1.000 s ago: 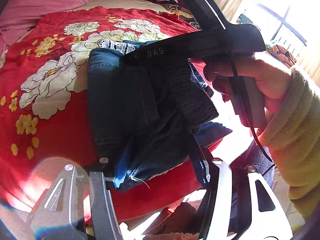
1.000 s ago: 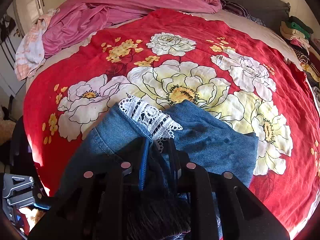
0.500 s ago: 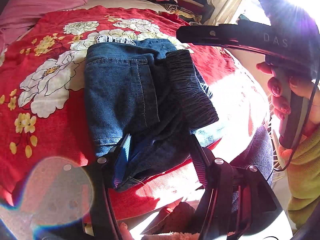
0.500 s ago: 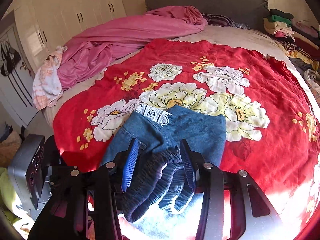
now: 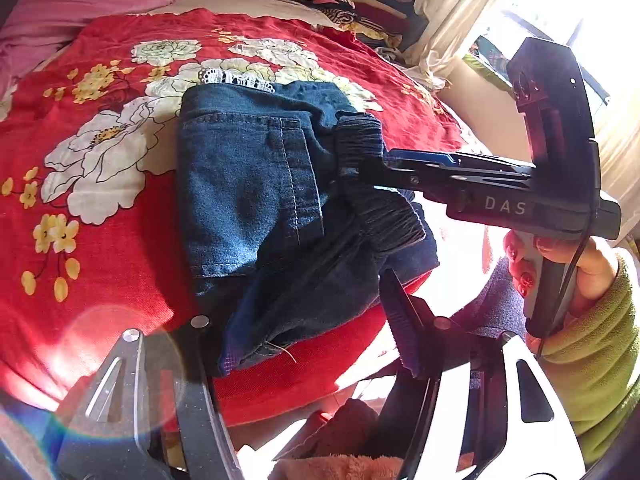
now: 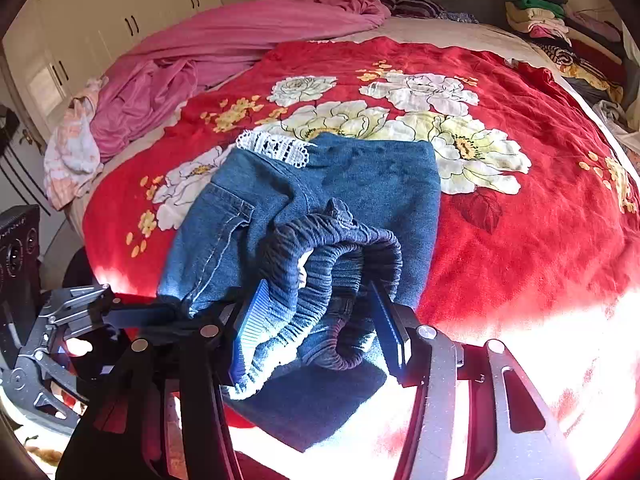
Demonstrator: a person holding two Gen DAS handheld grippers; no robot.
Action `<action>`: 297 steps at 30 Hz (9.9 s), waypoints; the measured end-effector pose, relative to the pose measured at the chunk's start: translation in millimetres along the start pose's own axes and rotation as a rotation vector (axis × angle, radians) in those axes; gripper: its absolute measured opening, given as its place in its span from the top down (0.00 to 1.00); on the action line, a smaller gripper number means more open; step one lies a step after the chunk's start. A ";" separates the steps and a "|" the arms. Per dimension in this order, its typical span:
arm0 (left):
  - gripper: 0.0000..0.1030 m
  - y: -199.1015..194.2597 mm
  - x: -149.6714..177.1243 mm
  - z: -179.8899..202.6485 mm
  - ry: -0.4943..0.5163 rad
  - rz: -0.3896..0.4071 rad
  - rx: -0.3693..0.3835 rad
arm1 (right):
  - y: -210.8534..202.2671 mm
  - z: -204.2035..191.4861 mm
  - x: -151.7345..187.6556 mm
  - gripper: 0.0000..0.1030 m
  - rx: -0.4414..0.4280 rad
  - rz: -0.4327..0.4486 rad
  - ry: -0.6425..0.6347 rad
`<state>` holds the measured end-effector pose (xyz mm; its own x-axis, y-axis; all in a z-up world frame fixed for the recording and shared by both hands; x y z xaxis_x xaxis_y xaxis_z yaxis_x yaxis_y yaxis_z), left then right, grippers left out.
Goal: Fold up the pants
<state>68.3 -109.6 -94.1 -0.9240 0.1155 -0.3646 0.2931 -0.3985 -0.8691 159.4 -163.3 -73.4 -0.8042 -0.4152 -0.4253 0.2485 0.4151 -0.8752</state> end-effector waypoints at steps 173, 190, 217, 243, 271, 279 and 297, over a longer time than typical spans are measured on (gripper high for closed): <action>0.09 -20.5 -189.6 -115.5 -0.174 0.155 -0.214 | -17.4 94.3 -121.1 0.05 0.200 0.216 0.253; 0.09 -53.9 -173.2 -102.0 -0.155 0.210 -0.243 | -59.2 70.2 -102.5 0.05 0.246 0.290 0.206; 0.09 -99.0 -89.9 -75.1 -0.128 0.276 -0.243 | -114.6 25.8 -29.7 0.05 0.244 0.388 0.214; 0.09 -73.1 -24.2 -71.9 -0.115 0.250 -0.265 | -89.4 20.0 42.0 0.05 0.263 0.363 0.245; 0.09 -28.9 -0.8 -82.0 -0.137 0.206 -0.276 | -32.9 8.8 56.2 0.05 0.292 0.299 0.195; 0.09 -29.9 -1.2 -84.1 -0.143 0.207 -0.287 | -33.1 11.0 57.9 0.05 0.290 0.295 0.206; 0.09 -36.7 -0.2 -88.4 -0.163 0.213 -0.317 | -39.5 9.1 57.5 0.05 0.296 0.301 0.215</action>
<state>79.5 -14.6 -91.7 -0.8537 -0.0953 -0.5119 0.5197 -0.0945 -0.8491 108.2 -210.9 -65.3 -0.7585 -0.1220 -0.6402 0.6059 0.2299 -0.7616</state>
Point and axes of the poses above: each gripper's, at about its wrist camera, not at the fingertips, and y roughly the way its jaws point, z to its right, x to its underside, the point moved 10 cm from there along y, roughly the way its jaws point, and after that the axes turned 15 degrees about -z, right-handed, at the moved point
